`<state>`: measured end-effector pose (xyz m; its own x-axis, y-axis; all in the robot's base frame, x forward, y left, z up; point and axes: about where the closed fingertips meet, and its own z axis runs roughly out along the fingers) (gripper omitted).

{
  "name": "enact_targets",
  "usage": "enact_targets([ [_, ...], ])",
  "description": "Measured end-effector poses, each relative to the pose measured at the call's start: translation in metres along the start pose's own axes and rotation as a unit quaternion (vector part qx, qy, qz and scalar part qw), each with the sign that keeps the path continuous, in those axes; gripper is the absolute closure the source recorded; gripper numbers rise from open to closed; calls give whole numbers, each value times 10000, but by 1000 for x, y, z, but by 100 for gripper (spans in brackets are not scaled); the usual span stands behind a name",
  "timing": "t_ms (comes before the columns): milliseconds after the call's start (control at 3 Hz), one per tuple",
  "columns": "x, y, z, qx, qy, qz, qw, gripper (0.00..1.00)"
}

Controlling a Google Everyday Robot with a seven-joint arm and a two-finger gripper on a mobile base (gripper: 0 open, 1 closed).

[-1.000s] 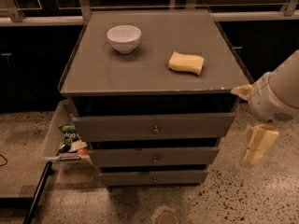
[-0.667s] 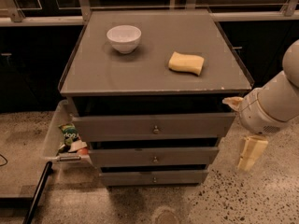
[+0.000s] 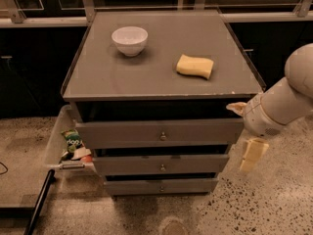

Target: Open top drawer

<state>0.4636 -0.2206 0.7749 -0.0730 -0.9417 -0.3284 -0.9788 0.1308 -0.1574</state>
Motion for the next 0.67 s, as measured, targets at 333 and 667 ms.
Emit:
enact_targets([
  [333,7,-24,36,-9,-551,-70,9985,0],
  [667,15,-40,75,9,-923,-319,9952,0],
])
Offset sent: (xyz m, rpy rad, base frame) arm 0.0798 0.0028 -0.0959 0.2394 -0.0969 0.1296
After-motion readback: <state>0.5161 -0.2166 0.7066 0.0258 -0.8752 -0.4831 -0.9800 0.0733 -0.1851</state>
